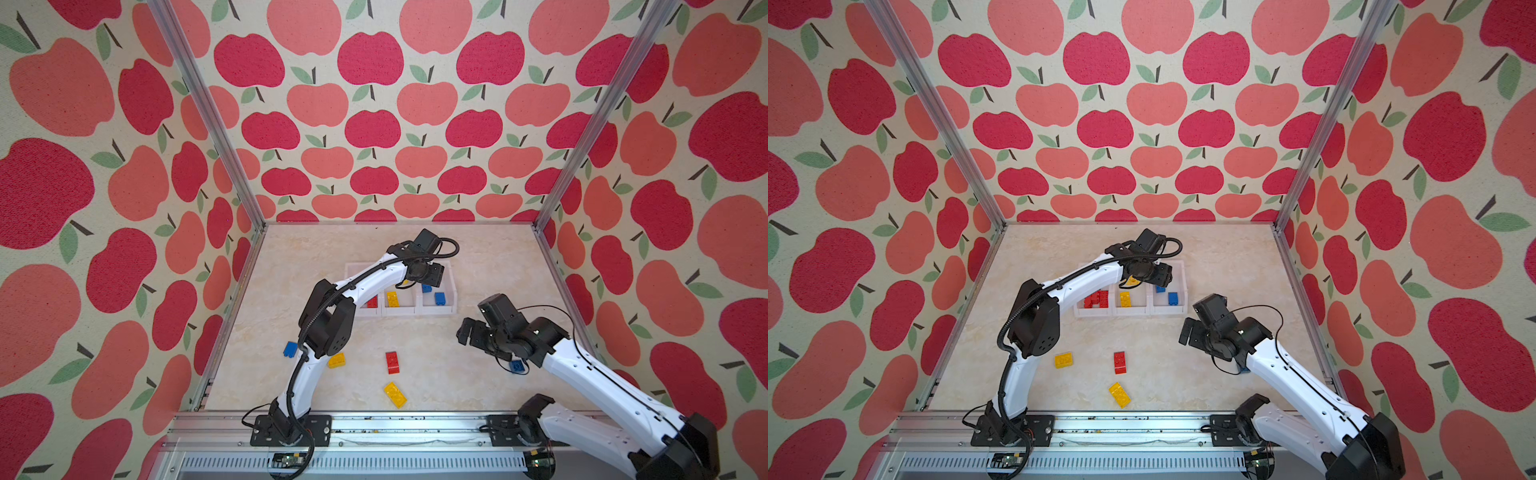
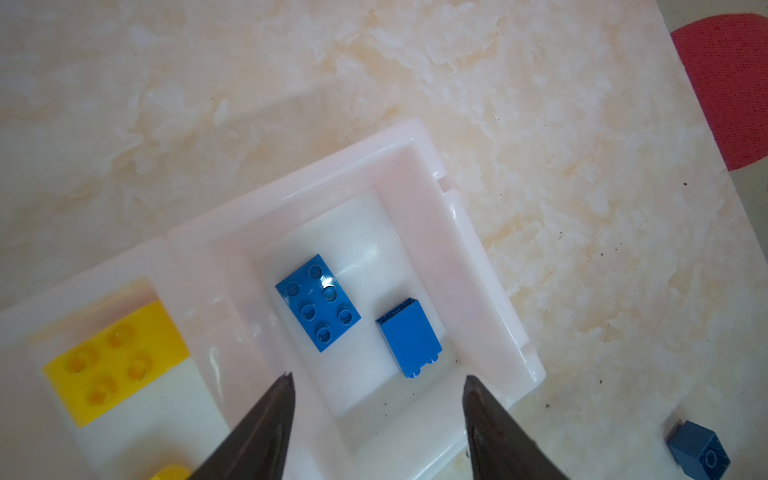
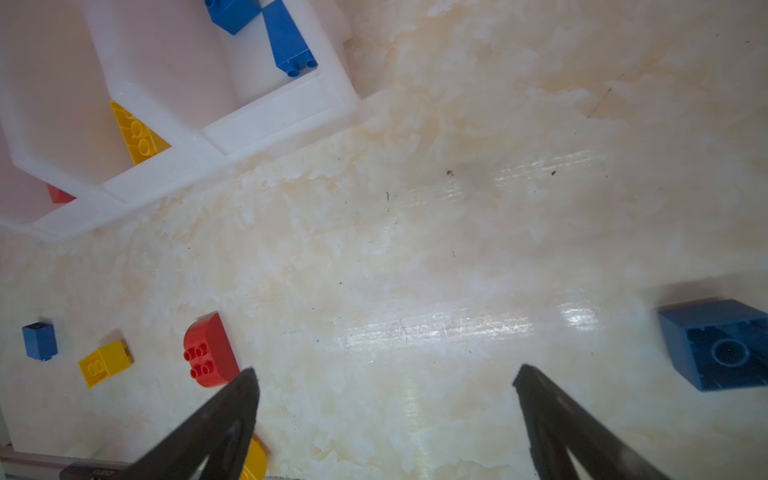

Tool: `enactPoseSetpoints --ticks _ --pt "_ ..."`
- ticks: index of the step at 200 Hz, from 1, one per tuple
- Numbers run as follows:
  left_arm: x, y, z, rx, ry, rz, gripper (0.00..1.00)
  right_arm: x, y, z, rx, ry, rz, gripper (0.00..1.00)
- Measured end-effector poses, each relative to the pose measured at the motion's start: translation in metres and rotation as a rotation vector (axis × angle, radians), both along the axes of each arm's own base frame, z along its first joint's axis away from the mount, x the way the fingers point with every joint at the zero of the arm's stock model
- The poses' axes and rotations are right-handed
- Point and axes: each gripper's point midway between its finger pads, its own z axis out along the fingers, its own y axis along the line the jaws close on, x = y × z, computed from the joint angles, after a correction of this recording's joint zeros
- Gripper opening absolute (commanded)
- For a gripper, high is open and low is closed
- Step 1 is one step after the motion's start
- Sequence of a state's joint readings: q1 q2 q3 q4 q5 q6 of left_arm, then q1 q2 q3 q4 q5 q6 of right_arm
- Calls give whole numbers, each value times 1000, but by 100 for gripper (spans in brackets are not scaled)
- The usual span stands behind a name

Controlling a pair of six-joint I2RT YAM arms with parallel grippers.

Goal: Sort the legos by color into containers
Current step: 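Move the right gripper over the small blue brick while the left lifts away, then lower the right gripper and grasp the small blue 2x2 brick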

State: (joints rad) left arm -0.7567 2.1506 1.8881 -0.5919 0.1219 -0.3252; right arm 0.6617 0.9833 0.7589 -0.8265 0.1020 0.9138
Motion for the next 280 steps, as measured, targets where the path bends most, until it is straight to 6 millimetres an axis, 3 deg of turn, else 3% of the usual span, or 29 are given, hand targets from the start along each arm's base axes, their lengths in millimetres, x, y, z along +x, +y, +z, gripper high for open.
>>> enactPoseSetpoints --ticks 51,86,145,216,280 --pt "-26 27 34 -67 -19 25 76 -9 -38 -11 -104 77 -97 99" --pt "-40 48 38 -78 -11 55 78 -15 -63 -15 -145 129 -217 99" --pt "-57 84 46 -94 -5 117 82 -30 -102 -32 -60 177 -557 99" --pt "-76 141 54 -121 -14 238 84 -26 -120 -44 6 253 -767 96" --pt "-90 170 59 -149 -22 308 86 -15 -129 -60 15 323 -851 86"
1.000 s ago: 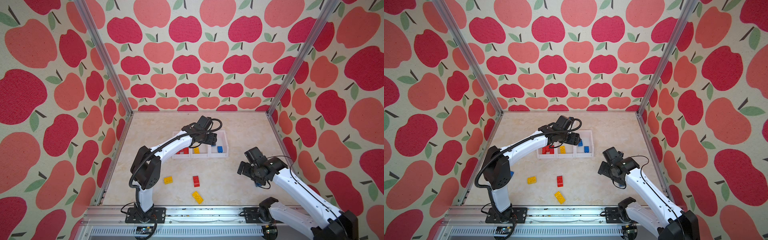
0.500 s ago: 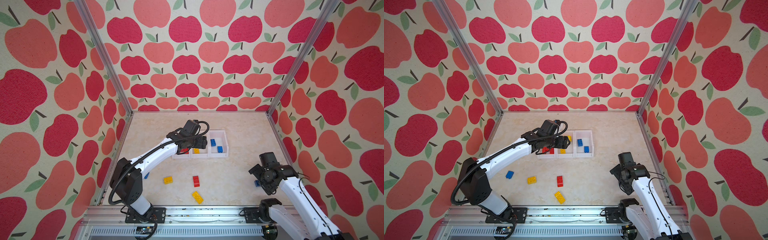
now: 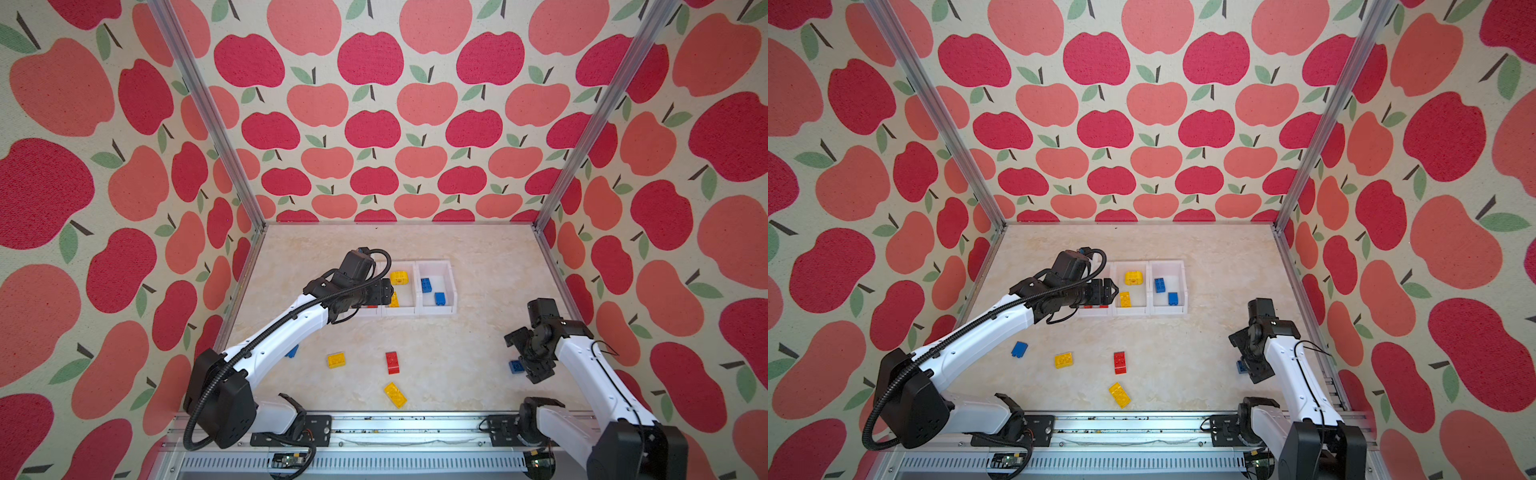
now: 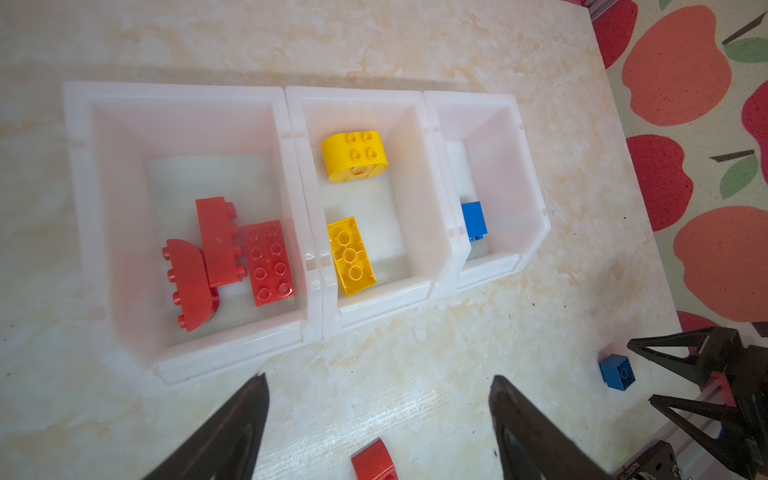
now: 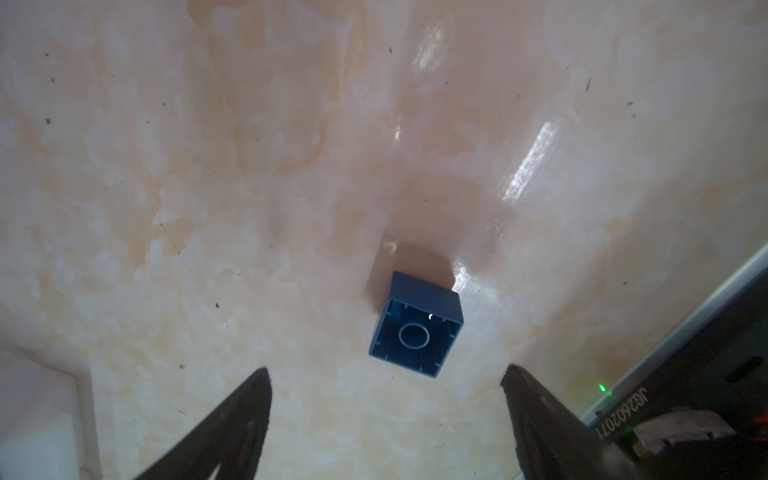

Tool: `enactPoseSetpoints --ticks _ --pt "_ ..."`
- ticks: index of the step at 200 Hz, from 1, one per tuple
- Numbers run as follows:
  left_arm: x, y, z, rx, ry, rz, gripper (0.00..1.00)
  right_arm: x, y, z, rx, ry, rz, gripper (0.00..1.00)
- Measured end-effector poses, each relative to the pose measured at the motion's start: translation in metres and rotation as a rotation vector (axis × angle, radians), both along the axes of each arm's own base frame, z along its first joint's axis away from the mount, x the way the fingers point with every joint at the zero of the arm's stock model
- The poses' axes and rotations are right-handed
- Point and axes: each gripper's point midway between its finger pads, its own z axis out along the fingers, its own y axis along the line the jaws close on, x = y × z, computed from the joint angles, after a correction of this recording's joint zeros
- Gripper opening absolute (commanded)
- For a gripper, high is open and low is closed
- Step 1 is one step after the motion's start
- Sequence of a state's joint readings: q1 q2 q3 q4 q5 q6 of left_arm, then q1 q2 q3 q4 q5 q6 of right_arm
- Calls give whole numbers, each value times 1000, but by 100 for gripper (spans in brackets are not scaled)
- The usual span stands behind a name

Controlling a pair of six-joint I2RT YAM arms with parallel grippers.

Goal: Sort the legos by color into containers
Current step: 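Lower the right gripper and grasp the small blue 2x2 brick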

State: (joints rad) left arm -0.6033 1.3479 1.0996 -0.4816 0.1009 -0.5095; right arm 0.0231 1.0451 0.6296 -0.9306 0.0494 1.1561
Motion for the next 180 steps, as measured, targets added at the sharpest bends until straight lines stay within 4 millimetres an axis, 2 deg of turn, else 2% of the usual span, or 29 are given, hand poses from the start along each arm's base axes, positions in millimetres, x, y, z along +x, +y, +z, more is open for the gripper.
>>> enactPoseSetpoints --ticks 47,71,148,180 --pt "-4 16 6 -18 -9 48 86 4 -2 -9 -3 29 -9 76" --pt "-4 21 8 -21 -16 63 87 5 -6 -13 -3 28 -24 68" --pt "-6 27 9 -26 -14 92 87 4 -6 -32 10 89 -34 65" --pt "-6 30 8 -19 -12 101 88 6 -5 -34 14 92 -32 57"
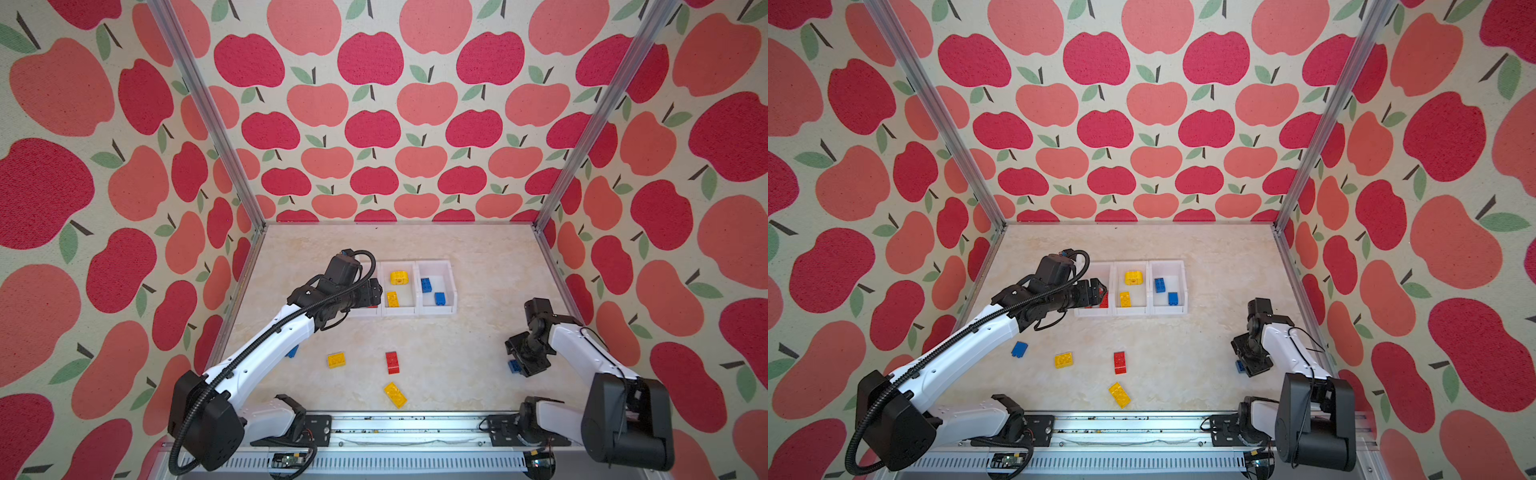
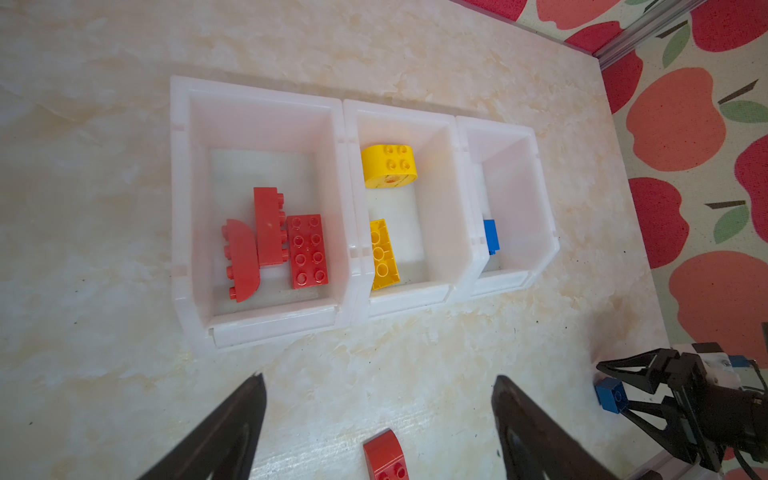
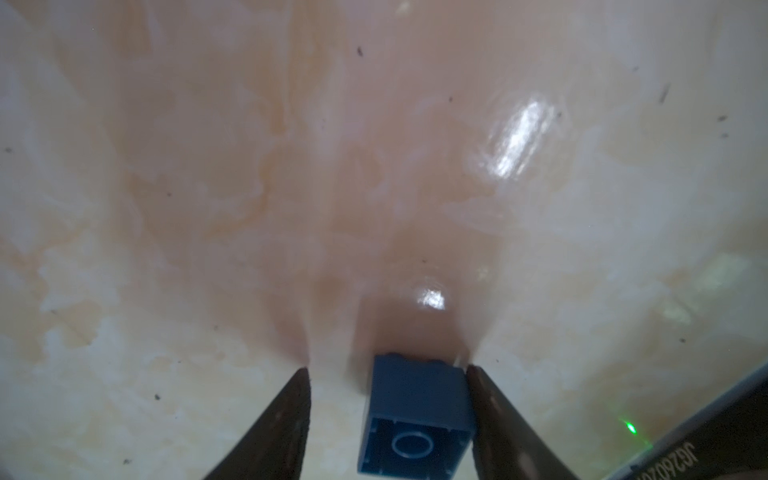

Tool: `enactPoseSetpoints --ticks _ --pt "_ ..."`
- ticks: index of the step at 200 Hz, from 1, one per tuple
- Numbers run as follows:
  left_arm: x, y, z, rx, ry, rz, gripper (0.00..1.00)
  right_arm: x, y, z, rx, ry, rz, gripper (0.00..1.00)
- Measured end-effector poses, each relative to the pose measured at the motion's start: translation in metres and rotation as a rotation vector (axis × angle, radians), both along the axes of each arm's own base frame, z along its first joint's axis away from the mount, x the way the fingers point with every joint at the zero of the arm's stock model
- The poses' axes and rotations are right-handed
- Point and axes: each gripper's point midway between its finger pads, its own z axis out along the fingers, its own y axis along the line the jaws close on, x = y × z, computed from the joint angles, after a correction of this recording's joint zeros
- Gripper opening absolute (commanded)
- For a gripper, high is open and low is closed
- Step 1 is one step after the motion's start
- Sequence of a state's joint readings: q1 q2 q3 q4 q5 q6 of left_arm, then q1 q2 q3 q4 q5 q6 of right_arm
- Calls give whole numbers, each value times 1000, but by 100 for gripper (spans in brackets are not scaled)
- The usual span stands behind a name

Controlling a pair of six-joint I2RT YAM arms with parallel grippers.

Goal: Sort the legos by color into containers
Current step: 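Lower the right gripper and grasp the small blue 2x2 brick, then carry the blue brick with the right gripper over the farthest compartment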

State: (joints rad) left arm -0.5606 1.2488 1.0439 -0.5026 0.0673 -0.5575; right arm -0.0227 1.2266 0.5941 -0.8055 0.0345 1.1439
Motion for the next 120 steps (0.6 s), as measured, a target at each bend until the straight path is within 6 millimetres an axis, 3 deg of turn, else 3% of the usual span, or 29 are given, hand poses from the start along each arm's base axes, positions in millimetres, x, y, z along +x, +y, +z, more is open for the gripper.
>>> enactPoseSetpoints --ticks 51,120 --pt "1 2 0 4 0 11 88 1 -1 -1 0 0 -3 41" --pt "1 3 0 4 0 12 88 1 -1 -2 0 7 -3 30"
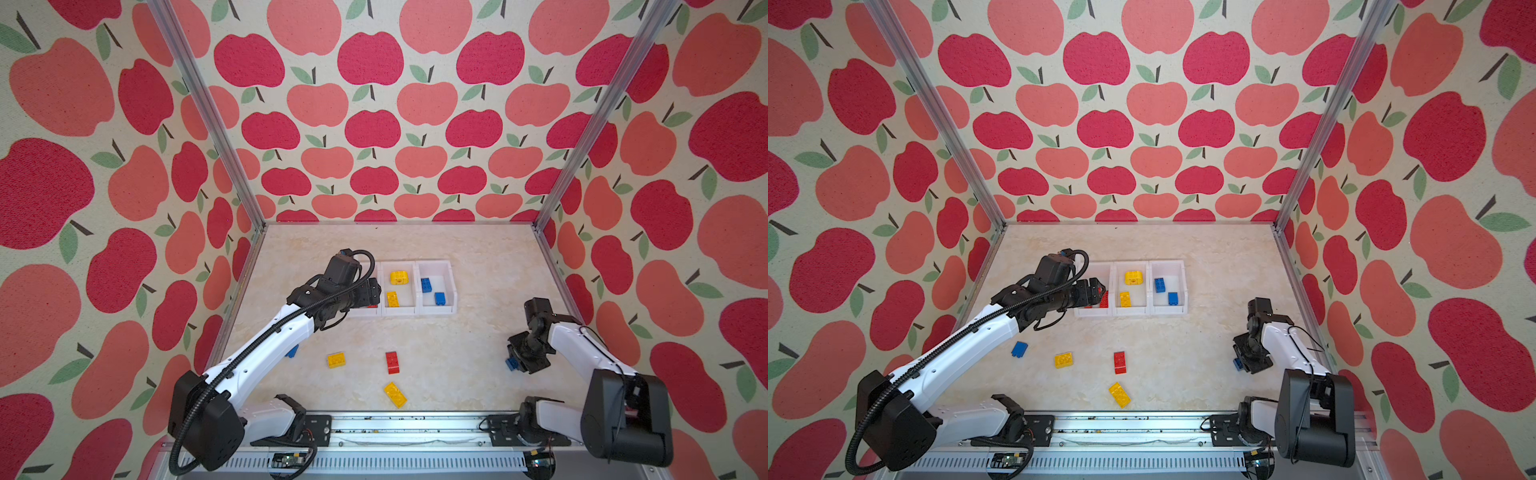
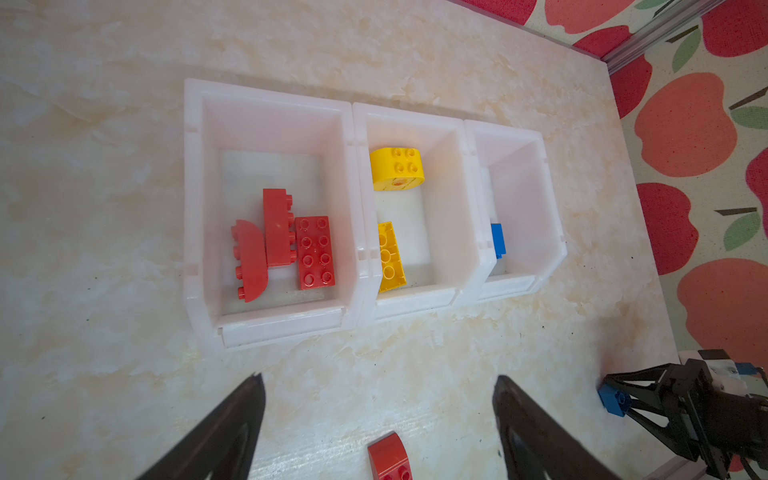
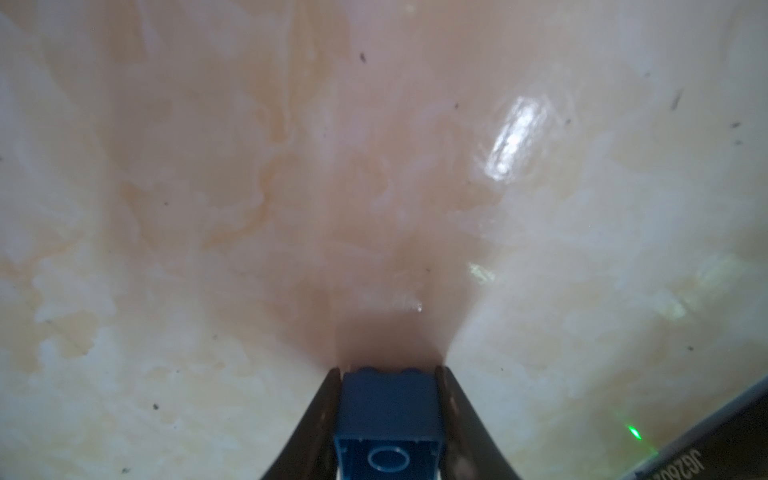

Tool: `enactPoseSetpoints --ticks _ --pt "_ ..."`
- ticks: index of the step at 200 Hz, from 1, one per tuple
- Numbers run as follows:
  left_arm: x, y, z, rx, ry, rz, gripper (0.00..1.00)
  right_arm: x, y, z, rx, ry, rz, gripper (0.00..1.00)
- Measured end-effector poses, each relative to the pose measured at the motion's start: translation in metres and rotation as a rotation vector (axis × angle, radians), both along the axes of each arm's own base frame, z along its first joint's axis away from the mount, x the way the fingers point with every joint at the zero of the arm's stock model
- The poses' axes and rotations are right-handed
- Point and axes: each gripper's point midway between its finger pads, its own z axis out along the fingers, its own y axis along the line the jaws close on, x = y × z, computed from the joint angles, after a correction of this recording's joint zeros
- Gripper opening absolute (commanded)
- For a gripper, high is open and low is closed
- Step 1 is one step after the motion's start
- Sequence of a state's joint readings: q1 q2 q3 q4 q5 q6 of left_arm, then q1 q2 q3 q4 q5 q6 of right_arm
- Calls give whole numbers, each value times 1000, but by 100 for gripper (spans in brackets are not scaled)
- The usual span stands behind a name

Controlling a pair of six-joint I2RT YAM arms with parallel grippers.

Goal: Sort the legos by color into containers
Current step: 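Carry the blue brick with the right gripper over the farthest compartment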

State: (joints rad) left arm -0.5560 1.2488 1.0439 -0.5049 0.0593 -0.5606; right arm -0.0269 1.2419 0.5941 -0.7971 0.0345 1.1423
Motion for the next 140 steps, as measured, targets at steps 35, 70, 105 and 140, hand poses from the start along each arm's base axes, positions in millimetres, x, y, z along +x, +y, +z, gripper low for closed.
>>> enactPoseSetpoints --ticks 35,70,105,140 --pt "1 1 0 1 0 4 89 0 0 0 0 0 0 28" --pt "1 1 0 3 -1 6 89 0 0 1 2 -6 4 25" --pt "-2 4 1 3 -5 13 89 2 2 5 9 -30 23 22" --pt "-6 8 1 -2 -5 21 90 2 3 11 6 -49 63 22"
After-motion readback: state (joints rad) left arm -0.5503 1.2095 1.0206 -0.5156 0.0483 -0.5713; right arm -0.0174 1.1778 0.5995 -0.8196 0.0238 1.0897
